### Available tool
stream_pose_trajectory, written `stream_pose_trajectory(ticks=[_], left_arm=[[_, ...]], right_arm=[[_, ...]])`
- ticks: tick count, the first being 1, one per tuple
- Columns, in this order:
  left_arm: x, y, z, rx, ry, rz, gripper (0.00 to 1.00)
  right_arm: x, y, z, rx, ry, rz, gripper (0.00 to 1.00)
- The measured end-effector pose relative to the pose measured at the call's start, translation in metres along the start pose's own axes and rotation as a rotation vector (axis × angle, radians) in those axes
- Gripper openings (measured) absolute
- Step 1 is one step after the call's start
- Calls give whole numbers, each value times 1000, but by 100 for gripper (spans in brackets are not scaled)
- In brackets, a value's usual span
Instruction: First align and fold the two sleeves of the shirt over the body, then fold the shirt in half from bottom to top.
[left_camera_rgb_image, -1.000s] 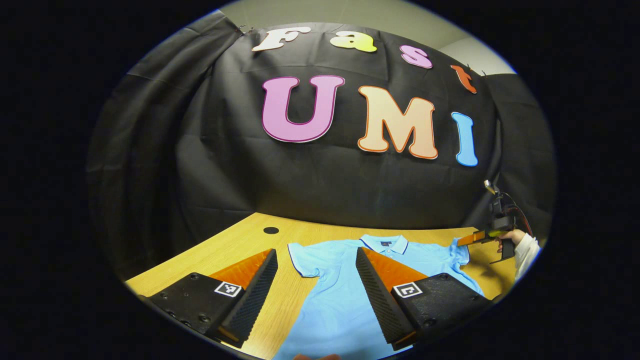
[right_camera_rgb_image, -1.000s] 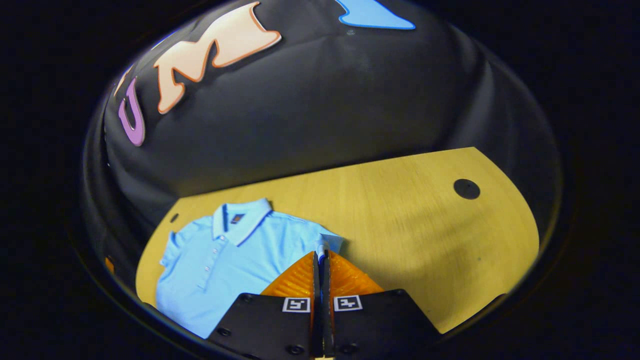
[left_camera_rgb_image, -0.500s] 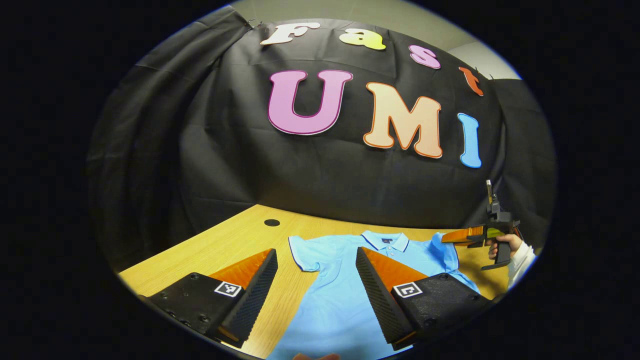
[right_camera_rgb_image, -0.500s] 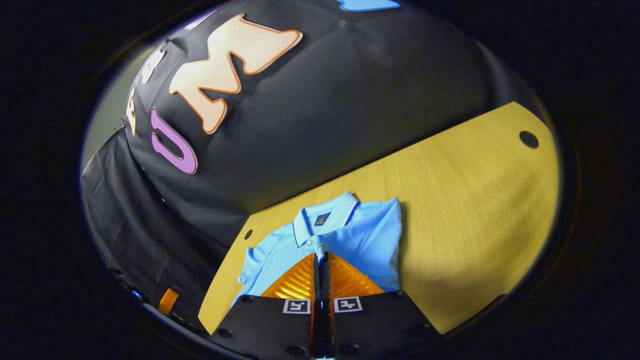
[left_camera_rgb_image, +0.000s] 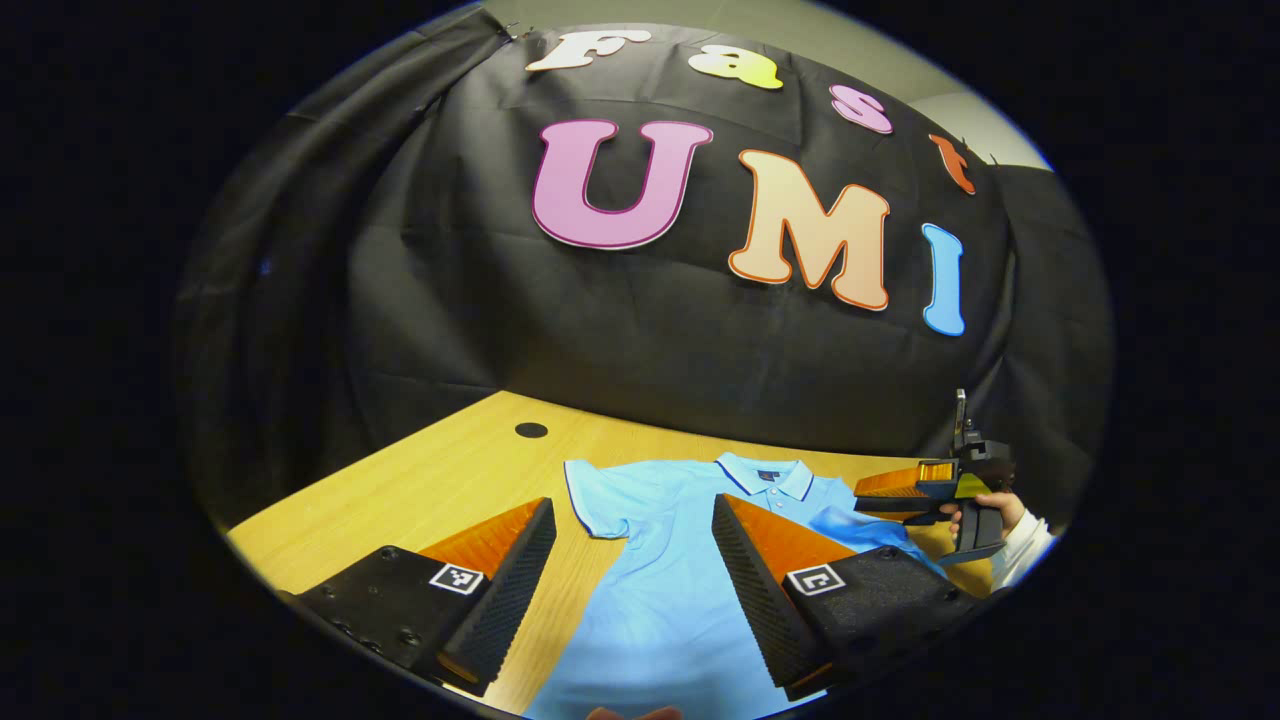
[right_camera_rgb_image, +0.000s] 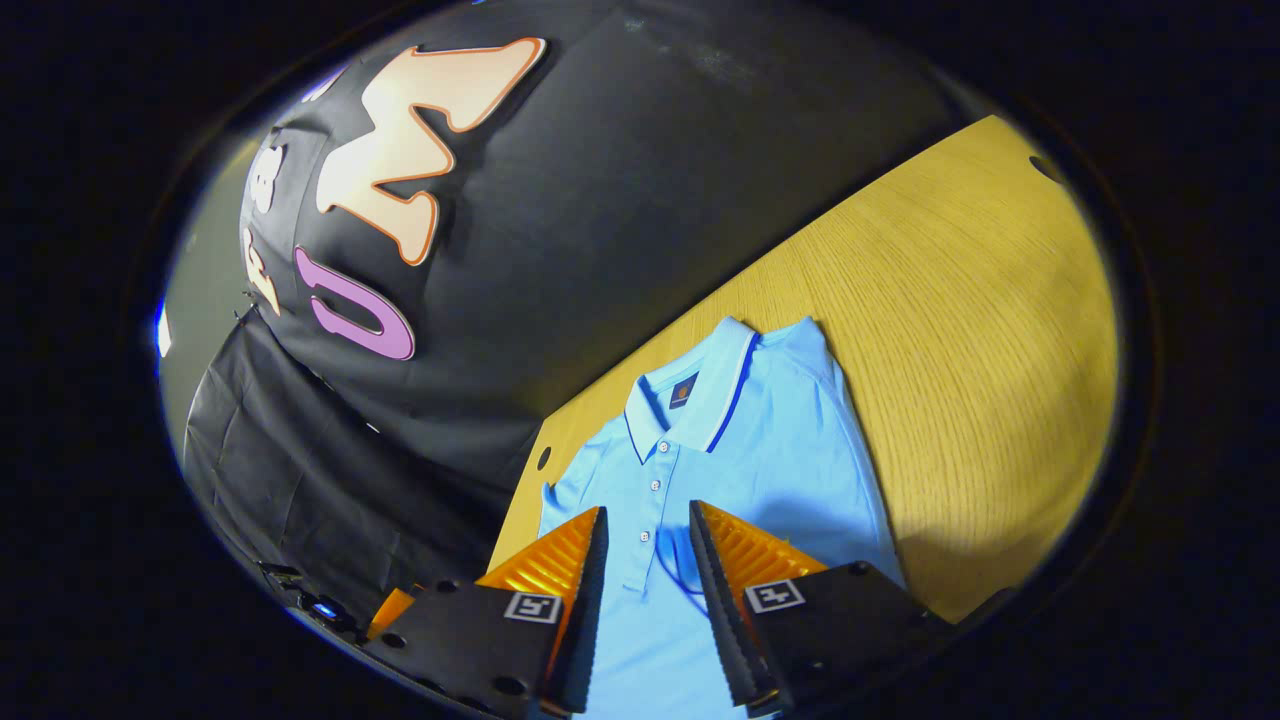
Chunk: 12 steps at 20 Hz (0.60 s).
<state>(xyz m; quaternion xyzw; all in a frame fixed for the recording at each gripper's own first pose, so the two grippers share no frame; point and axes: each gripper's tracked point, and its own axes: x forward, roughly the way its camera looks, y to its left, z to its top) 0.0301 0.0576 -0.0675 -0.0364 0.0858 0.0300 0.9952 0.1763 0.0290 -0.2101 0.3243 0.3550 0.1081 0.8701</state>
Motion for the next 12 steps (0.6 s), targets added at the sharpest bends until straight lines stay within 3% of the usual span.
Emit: stream_pose_trajectory(ticks=[1,2,4,5,6,9,12], left_arm=[[2,0,-3,-7,11,-3,94],[5,2,-3,-6,15,1,94],[13,11,-5,2,31,14,93],[18,15,-8,1,53,20,94],[21,18,-12,-7,84,25,93],[33,15,-16,-17,128,-14,94],[55,16,-28,4,209,-28,94]], right_arm=[[-1,-1,1,-12,-2,-2,48],[-1,0,1,-26,-6,-1,73],[-7,1,5,-56,-21,-3,94],[-11,3,8,-81,-37,-2,89],[-15,4,13,-116,-56,-7,97],[-38,1,28,-225,-115,-47,97],[-66,11,48,-254,-182,-28,98]])
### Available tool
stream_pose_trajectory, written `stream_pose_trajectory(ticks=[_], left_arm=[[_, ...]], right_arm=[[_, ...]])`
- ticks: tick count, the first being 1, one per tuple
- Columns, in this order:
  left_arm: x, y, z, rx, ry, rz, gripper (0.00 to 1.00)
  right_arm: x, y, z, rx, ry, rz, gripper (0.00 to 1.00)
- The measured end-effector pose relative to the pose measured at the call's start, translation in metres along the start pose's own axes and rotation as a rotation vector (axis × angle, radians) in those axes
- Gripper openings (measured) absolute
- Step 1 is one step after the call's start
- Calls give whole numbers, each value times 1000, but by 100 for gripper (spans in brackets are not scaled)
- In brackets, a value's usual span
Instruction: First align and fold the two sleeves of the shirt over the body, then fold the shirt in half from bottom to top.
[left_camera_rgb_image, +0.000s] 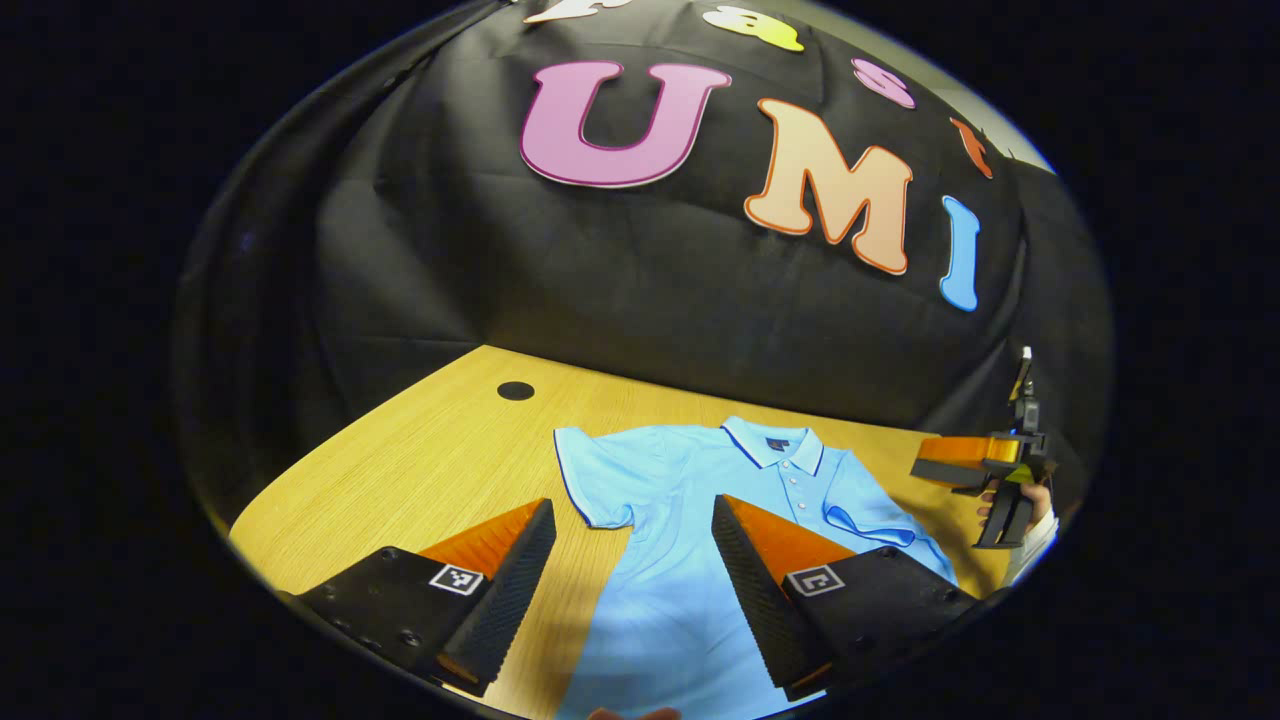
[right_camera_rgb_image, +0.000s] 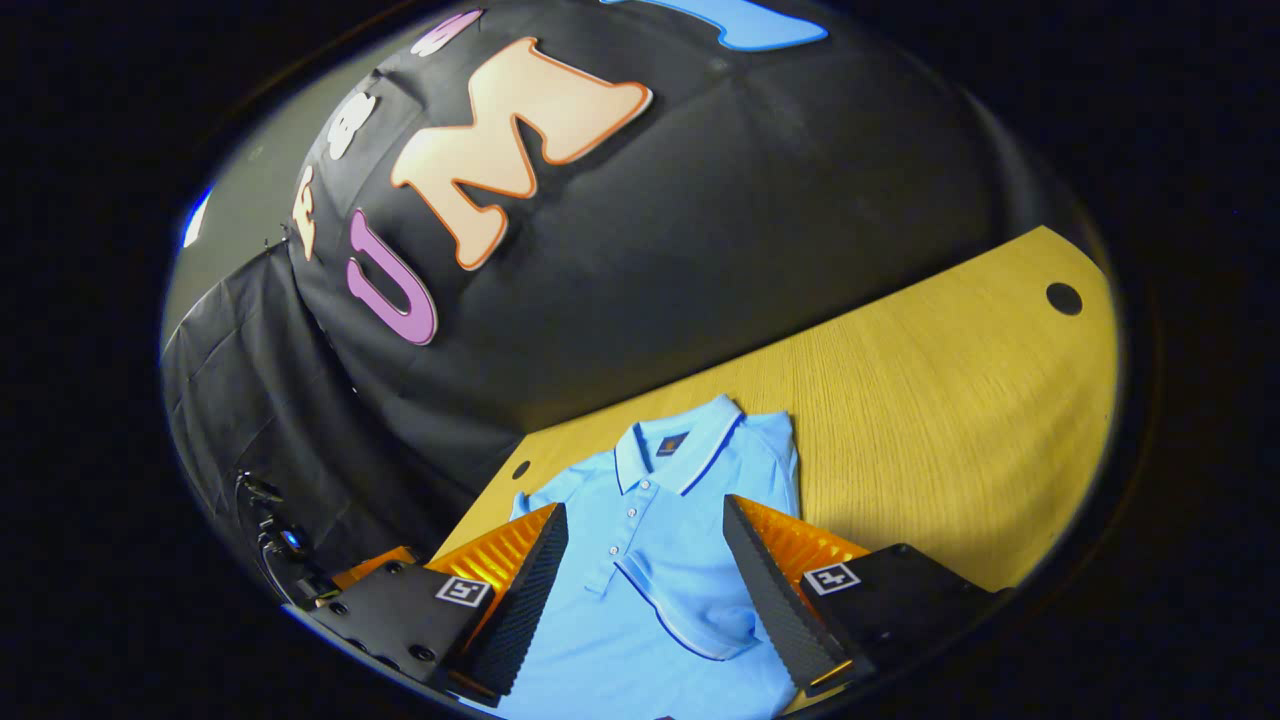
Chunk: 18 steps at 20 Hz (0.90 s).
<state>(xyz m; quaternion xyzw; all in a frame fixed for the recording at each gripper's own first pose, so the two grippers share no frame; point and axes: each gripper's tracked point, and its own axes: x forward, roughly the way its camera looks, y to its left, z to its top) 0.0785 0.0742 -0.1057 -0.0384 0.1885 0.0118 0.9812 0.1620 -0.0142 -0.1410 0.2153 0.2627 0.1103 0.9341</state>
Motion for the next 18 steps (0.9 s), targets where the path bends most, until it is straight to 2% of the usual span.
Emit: stream_pose_trajectory(ticks=[4,8,13,18], left_arm=[[25,2,-6,-42,79,-35,94],[61,17,-10,-39,147,-7,94],[104,38,-27,-32,246,33,94],[128,45,-41,7,293,69,94]], right_arm=[[-44,-17,46,-51,-115,-59,97],[-99,-33,82,-52,-237,-95,97],[-163,-56,91,-77,-357,-141,97],[-219,-69,87,-94,-421,-160,97]])
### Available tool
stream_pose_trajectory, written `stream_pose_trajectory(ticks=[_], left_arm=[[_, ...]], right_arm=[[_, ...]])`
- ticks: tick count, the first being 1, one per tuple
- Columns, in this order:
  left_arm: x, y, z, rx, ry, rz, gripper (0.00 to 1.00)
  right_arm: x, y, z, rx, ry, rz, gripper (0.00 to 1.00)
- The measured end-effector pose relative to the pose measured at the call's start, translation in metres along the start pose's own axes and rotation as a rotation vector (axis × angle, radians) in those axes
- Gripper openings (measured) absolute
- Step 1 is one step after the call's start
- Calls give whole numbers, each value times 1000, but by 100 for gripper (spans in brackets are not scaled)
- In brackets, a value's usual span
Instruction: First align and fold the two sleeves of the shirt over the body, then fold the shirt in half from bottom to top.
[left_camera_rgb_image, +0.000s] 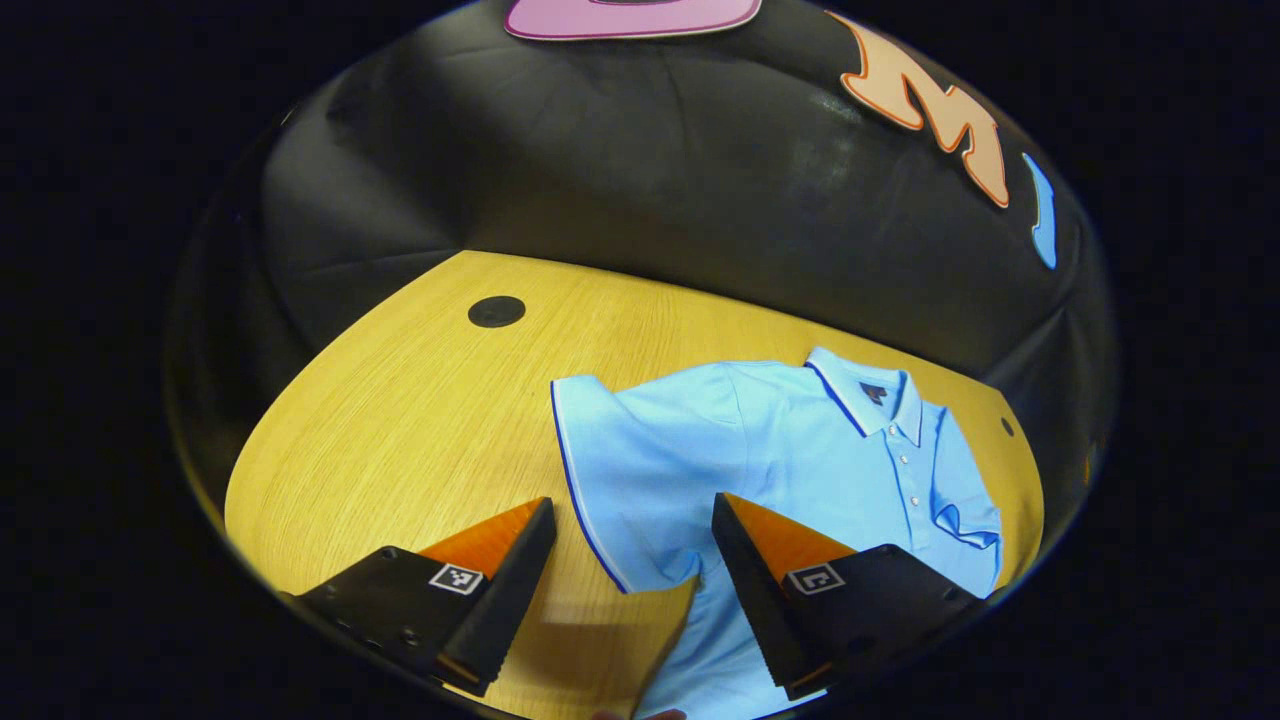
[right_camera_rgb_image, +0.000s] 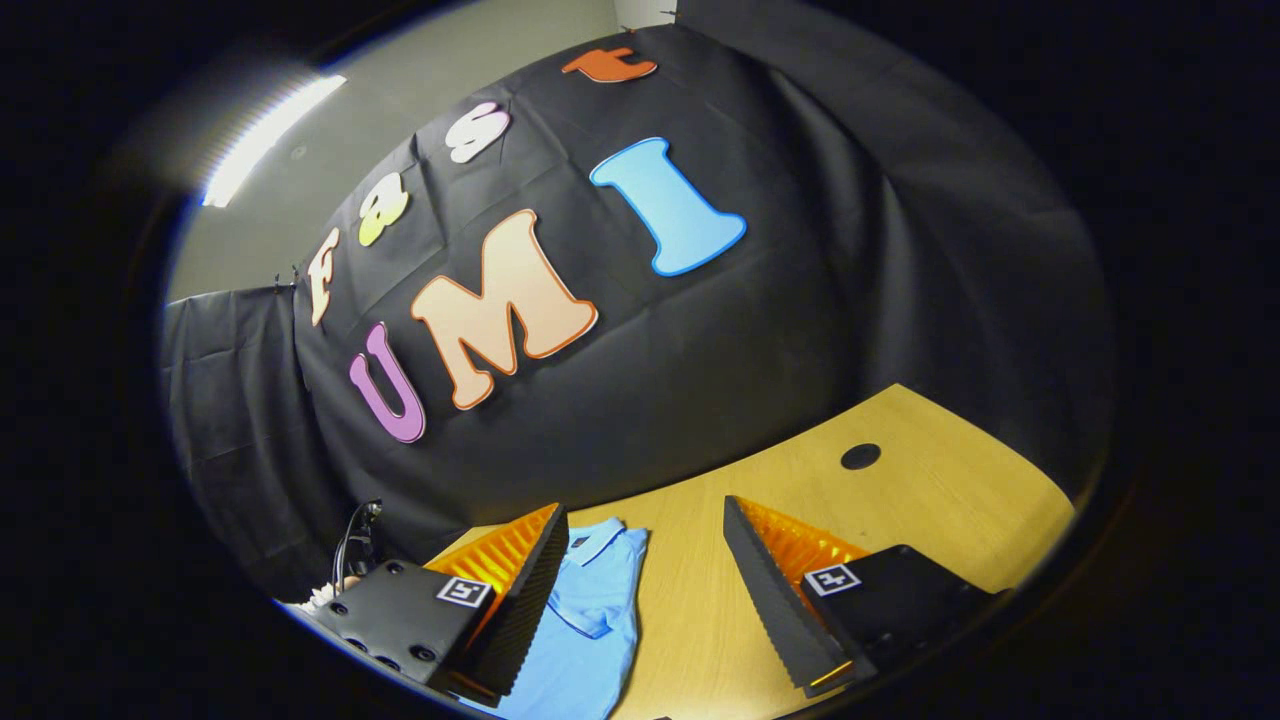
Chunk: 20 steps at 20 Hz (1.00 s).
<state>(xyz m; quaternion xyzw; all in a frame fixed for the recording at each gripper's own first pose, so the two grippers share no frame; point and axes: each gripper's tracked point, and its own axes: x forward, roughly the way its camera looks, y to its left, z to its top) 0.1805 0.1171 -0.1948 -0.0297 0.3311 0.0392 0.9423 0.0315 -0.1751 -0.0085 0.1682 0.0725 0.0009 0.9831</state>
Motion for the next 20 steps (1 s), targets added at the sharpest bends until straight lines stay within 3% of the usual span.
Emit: stream_pose_trajectory(ticks=[5,7,8,9,10,12,15,20], left_arm=[[14,-5,0,53,9,47,89],[18,-7,0,93,22,59,76],[20,-10,2,106,21,51,60],[23,-16,4,109,14,31,50],[25,-20,6,108,9,25,24],[26,-19,6,116,14,45,3],[23,-31,11,131,13,38,0],[-3,-72,54,172,-90,-23,0]], right_arm=[[-43,-31,6,-79,-35,-77,97],[-60,-39,7,-78,-45,-100,97],[-68,-45,9,-81,-52,-116,97],[-75,-51,9,-86,-63,-131,97],[-83,-56,9,-90,-72,-146,97],[-97,-64,12,-92,-96,-170,97],[-119,-71,15,-121,-123,-196,97],[-140,-81,34,-160,-152,-191,97]])
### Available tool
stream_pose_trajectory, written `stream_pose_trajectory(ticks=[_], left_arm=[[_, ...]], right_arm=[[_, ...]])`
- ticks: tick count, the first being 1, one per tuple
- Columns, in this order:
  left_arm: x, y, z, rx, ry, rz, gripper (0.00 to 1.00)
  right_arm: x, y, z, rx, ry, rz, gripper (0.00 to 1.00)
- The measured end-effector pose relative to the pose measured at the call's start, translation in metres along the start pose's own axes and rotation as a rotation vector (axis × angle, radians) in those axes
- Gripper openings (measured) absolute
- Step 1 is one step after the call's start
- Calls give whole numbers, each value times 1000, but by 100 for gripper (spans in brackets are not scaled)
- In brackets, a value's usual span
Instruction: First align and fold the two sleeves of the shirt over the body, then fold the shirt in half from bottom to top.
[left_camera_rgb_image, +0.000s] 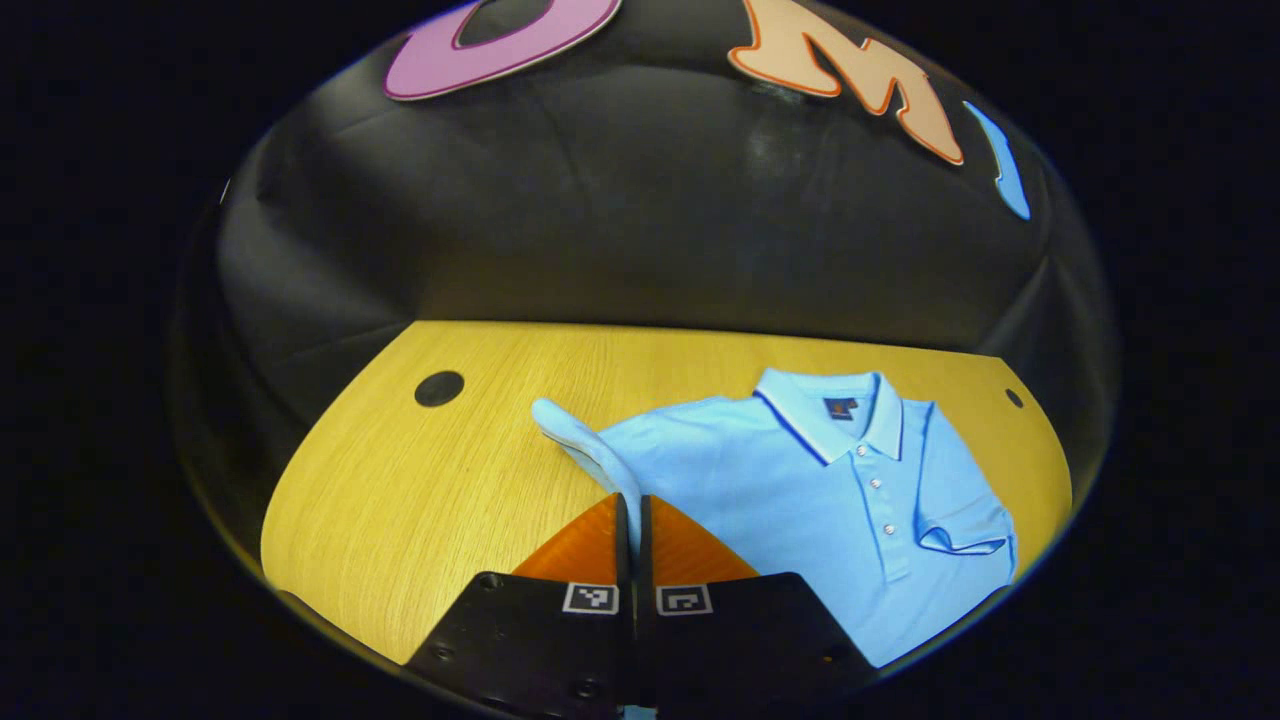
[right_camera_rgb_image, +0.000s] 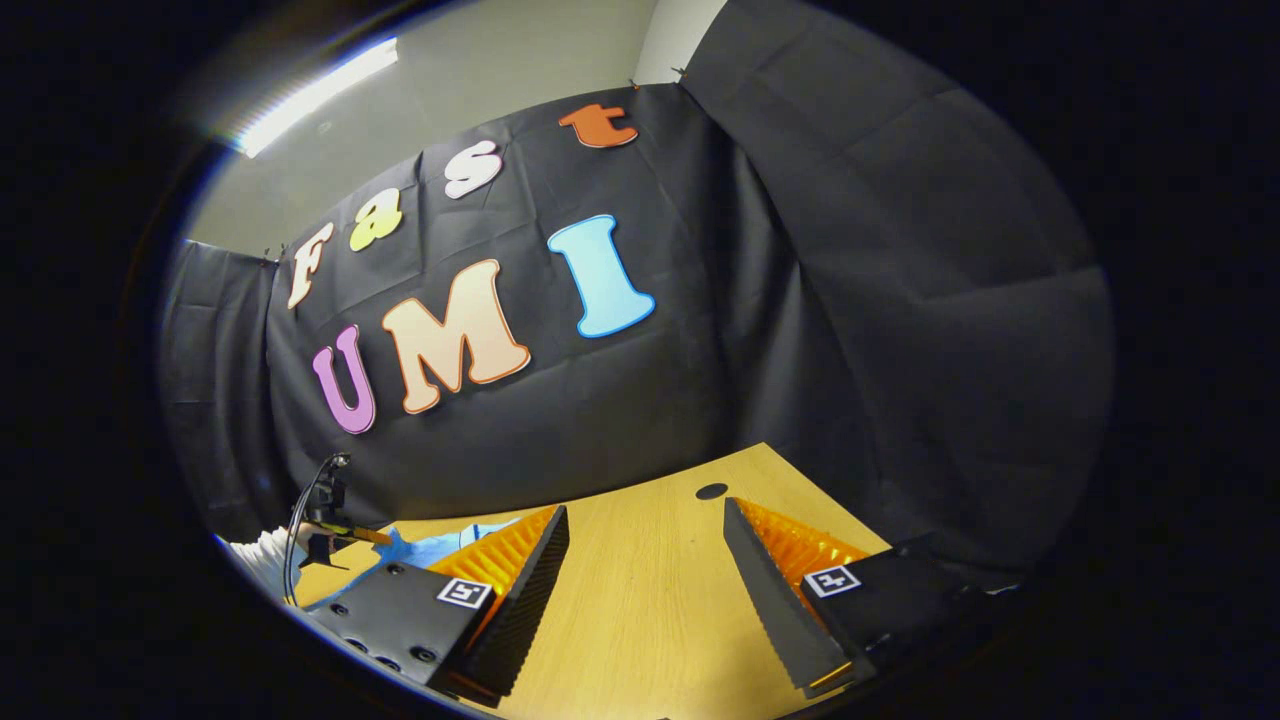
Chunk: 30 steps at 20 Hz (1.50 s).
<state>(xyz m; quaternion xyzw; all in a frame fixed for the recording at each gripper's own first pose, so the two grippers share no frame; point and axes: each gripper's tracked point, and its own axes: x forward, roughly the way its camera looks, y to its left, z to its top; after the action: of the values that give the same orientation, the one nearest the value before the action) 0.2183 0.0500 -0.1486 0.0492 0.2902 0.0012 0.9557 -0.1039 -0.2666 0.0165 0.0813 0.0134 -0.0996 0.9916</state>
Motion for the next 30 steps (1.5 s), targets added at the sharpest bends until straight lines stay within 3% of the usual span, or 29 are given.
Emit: stream_pose_trajectory(ticks=[5,10,14,20,24,25,26,27,29,30], left_arm=[[-22,-46,32,7,-59,-80,0],[-39,-90,45,33,-83,-138,0],[-44,-134,37,120,-95,-189,0],[-41,-210,-10,365,-79,-284,0],[-55,-253,-25,397,-96,-397,7],[-58,-256,-27,396,-104,-406,15],[-64,-256,-24,386,-117,-406,33],[-69,-255,-21,372,-134,-403,44],[-85,-246,-15,345,-169,-385,82],[-95,-242,-15,332,-179,-385,83]], right_arm=[[4,-14,11,-16,0,26,97],[8,-46,26,-11,-18,1,97],[0,-79,32,-27,-36,-49,97],[-22,-93,10,-19,-8,-79,97],[-37,-85,-8,-38,19,-99,98],[-41,-80,-14,-43,28,-97,98],[-45,-73,-18,-47,27,-95,97],[-48,-65,-23,-51,27,-86,97],[-57,-43,-32,-38,31,-56,97],[-58,-30,-37,-20,34,-35,97]])
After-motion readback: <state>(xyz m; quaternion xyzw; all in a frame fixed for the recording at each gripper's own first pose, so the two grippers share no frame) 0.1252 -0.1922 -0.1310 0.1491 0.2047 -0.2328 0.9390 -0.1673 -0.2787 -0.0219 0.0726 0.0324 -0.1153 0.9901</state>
